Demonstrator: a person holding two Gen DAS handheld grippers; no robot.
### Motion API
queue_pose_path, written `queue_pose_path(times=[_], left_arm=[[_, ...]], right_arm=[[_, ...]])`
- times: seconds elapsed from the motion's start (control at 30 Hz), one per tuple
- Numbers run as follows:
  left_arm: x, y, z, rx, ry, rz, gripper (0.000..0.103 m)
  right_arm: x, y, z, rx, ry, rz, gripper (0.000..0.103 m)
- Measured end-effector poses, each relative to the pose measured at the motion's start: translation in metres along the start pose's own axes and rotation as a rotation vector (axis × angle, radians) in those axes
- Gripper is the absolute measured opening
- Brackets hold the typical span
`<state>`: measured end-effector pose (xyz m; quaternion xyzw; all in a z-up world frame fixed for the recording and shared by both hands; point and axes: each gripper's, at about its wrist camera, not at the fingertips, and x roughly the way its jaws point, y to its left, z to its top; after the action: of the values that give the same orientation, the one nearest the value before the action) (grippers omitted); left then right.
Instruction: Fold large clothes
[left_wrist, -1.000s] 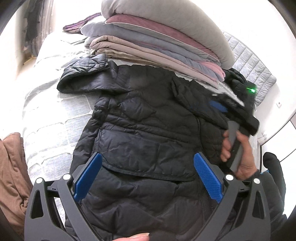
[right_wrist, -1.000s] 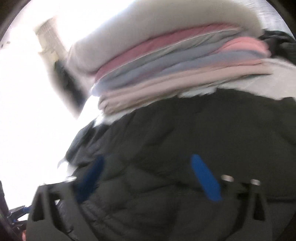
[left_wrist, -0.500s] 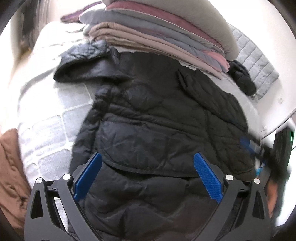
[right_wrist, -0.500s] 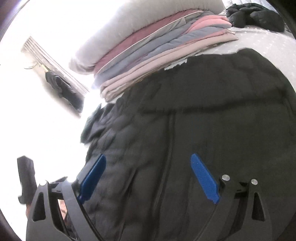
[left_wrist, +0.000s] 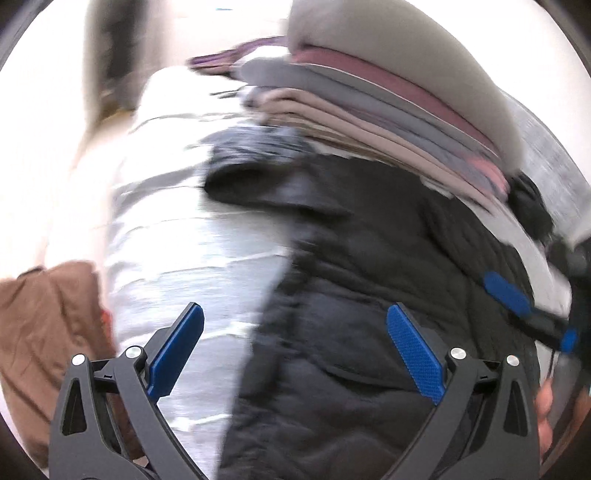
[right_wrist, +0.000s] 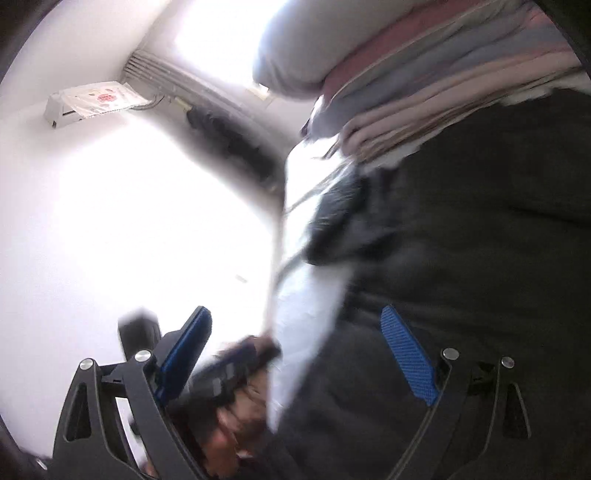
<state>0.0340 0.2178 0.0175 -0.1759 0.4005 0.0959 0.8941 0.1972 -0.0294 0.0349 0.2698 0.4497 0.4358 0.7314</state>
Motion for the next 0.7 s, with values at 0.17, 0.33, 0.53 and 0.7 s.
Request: queue_pose_path(times=[0.17,0.33,0.53,0.7], left_arm=[[-0.012,0.033,0.008,-0.041,-0.051,0.088,0.096],[-0.024,0.036,0.013,-0.003,-0.081,0.106,0.096],[-0.027,0.034,0.013,0.007,-0.059,0.062,0.096],[-0.03,0.029,0.012,0.03,-0.074,0.056,0.096]], right_arm=[[0.125,-0.03,0.056,0.181,0.115,0.035,0.09],[0.204,-0.062,0.083,0.299,0.093,-0.02,0.09],[0.232,-0.077,0.098,0.338,0.031,-0.03,0.087],[0.232,-0.067,0.095,0.27,0.017,-0.066,0.008]])
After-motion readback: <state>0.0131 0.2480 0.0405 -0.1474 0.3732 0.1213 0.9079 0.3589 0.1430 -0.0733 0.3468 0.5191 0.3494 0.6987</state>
